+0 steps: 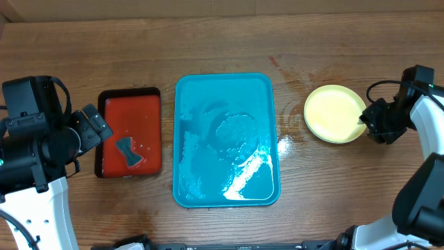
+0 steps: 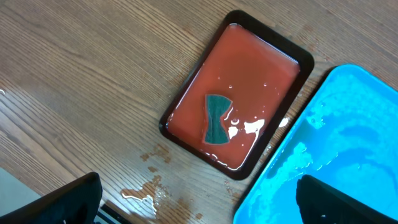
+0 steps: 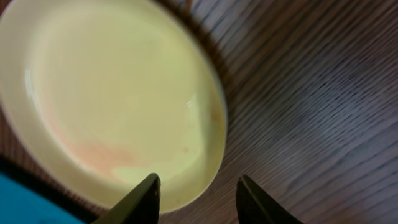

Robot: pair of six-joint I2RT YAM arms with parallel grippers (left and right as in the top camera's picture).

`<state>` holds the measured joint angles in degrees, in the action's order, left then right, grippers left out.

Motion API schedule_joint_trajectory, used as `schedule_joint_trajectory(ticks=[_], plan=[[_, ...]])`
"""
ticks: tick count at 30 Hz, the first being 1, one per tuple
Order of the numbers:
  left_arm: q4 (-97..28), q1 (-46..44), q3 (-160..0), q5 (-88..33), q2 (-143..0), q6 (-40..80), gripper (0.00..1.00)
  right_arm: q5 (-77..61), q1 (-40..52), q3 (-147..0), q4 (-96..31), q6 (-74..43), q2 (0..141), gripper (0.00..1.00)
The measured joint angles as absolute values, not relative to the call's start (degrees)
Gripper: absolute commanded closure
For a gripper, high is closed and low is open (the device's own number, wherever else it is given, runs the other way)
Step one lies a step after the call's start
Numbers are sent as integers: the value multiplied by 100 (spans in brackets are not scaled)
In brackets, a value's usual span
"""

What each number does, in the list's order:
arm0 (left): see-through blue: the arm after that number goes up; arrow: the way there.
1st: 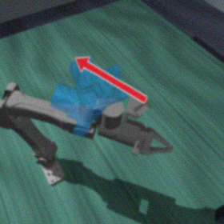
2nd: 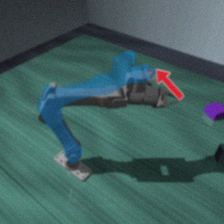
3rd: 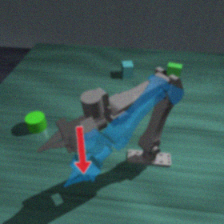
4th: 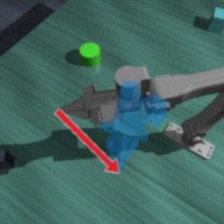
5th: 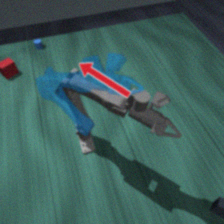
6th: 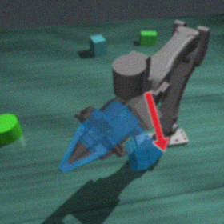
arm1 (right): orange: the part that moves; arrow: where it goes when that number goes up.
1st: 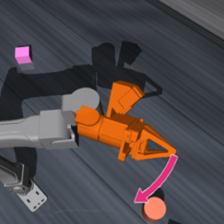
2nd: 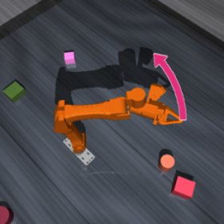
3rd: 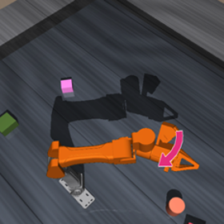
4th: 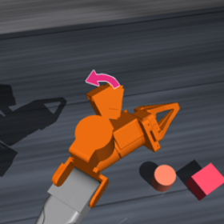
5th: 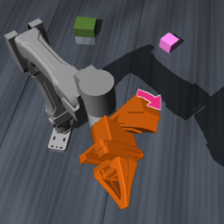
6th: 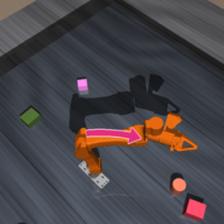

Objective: Clean dirty plates on tray and stack at the side

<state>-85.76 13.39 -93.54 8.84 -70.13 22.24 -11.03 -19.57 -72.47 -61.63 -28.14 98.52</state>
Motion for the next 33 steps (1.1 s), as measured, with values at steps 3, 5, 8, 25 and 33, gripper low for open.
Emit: schedule_joint_trajectory(ticks=[3,5,8,25,33], plan=[[-8576,1339,-9354,884,-7013,2224,0,-1723,-1743,-7404,-6372,-2333,9284,49],[-8576,1339,-9354,884,-7013,2224,0,-2189,-1441,-7507,-6475,-1940,8720,37],[-8576,1339,-9354,884,-7013,2224,0,-2703,-755,-7649,-6709,-1455,7813,0],[-8576,1339,-9354,884,-7013,2224,0,-2777,923,-7703,-7537,-781,6615,0],[-8573,1339,-9358,884,-7013,2224,0,-2206,899,-7343,-5435,375,5256,0]])
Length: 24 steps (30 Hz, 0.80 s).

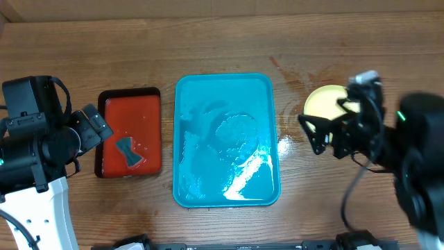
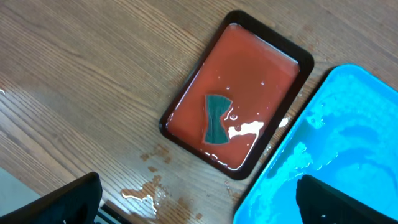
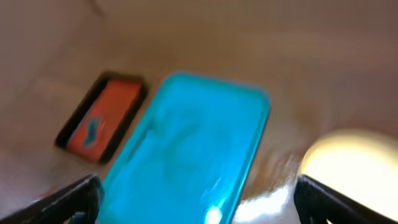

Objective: Clean dirty plates on tray and stack at the side

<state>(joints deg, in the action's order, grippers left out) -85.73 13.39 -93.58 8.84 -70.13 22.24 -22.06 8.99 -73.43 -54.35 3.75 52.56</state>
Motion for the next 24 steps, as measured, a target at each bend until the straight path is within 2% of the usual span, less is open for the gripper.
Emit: schedule_joint_trajectory(ticks=[7,16,24], plan=[[-8573,1339,-9369,884,-7013,2224,0,-1973,884,-5498,-3542,720,3323,0],[-8576,1339,-9373,884,-7013,2224,0,-1911,860,-2386,-2217,775,1594,0],[-8576,1339,-9373,884,-7013,2224,0,-1933,860,-910,-1393,751,239,0]])
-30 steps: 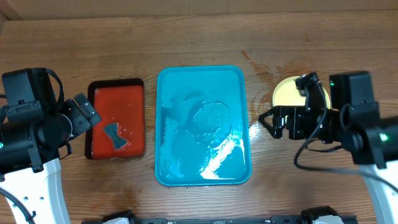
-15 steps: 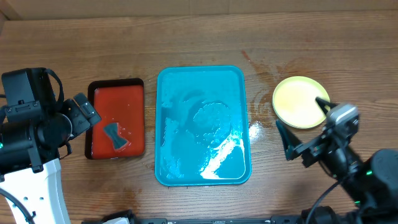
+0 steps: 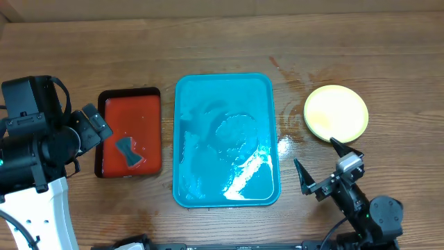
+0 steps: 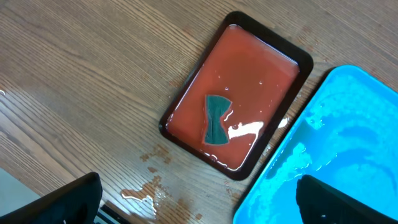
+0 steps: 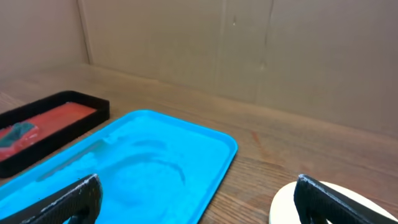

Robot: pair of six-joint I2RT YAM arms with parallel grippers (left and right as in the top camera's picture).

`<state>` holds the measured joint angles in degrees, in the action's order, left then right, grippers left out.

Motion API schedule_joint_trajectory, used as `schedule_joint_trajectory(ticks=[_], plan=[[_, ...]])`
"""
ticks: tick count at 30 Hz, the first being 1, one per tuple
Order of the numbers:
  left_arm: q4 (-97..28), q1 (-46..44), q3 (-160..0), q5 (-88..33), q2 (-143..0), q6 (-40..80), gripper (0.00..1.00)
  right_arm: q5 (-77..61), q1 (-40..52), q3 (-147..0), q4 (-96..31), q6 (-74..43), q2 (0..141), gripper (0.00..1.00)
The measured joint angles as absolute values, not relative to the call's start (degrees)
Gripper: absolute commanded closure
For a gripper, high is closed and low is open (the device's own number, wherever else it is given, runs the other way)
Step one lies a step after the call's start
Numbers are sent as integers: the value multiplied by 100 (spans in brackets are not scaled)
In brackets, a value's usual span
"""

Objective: Clean dirty plates on tray and stack at the side

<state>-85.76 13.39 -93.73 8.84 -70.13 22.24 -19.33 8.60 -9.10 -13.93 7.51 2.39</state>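
Note:
The wet blue tray [image 3: 225, 139] lies mid-table with no plates on it. A pale yellow plate [image 3: 336, 113] rests on the wood to its right, also in the right wrist view [image 5: 329, 202]. My right gripper [image 3: 319, 170] is open and empty near the front edge, below the plate. My left gripper [image 4: 199, 199] is open and empty, held high over the table's left side. A green sponge [image 3: 129, 153] lies in the red-filled dark tray [image 3: 104, 97], with the sponge [image 4: 215, 118] also seen from the left wrist.
Water puddles lie on the wood between the blue tray and the plate [image 3: 288, 142] and by the dark tray's corner [image 4: 146, 190]. A cardboard wall [image 5: 249, 43] closes the far side of the table.
My right arm has moved from over the plate's left side back to the front edge of the table, gripper still open. The plate stays put. My left arm has not moved.
First my right gripper stood open at the yellow plate's right rim, the plate lying on the table beside the blue tray. Then the arm was above the plate's left side, blurred. Now it sits low at the front edge, with the plate left where it was.

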Motion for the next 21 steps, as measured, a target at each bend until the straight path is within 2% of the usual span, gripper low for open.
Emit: schedule_joint_trajectory(ticks=[7,21], plan=[[-8576,1339,-9373,884,-7013,2224,0,-1951,880,-128,-231,753,80,0],[-8576,1339,-9373,884,-7013,2224,0,-1949,991,-106,-320,751,73,0]])
